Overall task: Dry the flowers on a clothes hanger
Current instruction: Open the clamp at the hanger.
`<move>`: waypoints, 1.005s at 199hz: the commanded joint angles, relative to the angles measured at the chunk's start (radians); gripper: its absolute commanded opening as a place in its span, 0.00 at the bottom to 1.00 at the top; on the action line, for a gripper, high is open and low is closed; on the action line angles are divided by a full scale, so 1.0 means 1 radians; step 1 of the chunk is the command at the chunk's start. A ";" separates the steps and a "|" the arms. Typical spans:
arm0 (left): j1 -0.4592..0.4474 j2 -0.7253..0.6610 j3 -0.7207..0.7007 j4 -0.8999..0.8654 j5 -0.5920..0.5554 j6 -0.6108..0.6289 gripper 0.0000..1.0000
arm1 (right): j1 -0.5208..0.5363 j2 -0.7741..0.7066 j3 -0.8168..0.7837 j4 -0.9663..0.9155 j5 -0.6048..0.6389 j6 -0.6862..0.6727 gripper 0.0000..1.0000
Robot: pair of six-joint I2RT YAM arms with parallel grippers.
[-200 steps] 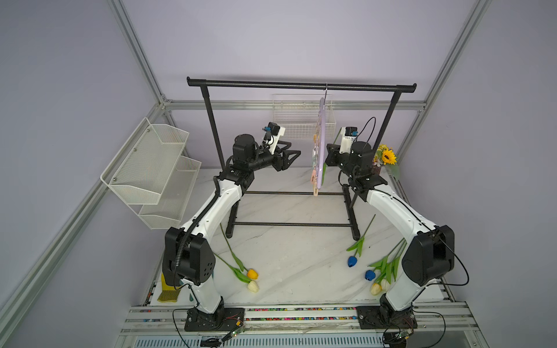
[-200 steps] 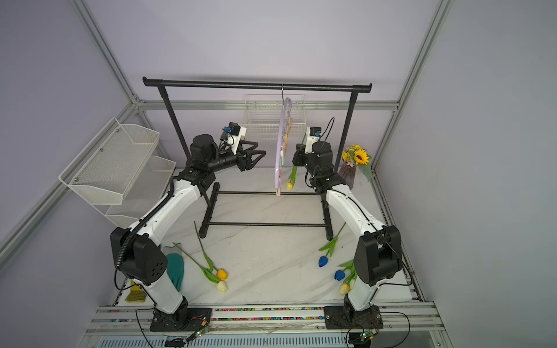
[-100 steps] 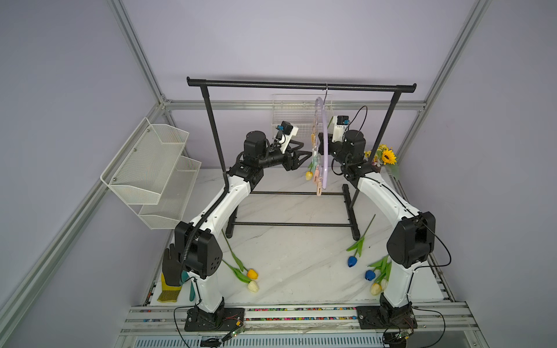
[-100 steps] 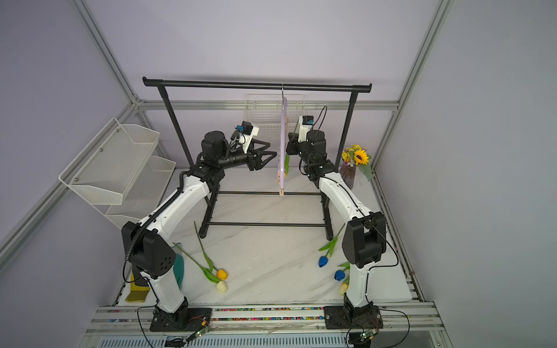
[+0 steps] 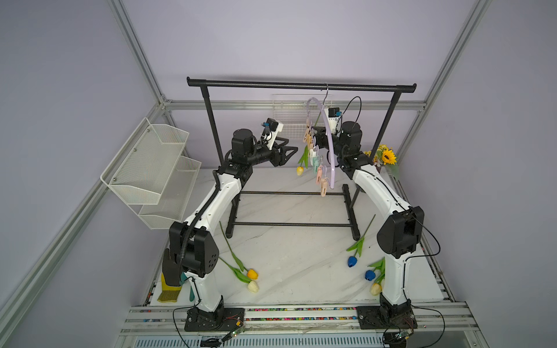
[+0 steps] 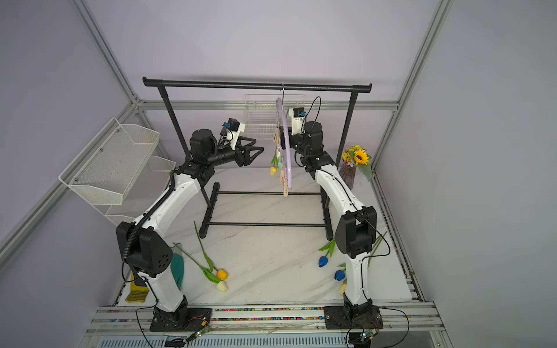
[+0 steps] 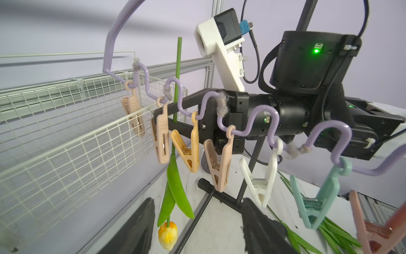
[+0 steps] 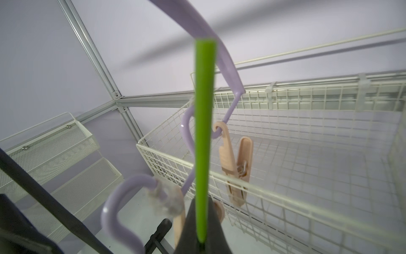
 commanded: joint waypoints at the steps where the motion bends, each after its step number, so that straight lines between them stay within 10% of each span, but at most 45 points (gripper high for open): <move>1: 0.011 -0.039 0.049 -0.011 0.004 0.035 0.64 | 0.000 0.030 0.048 -0.025 -0.107 0.005 0.00; 200: 0.099 0.275 0.457 -0.130 0.164 0.020 0.57 | 0.001 0.187 0.248 0.023 -0.483 0.086 0.00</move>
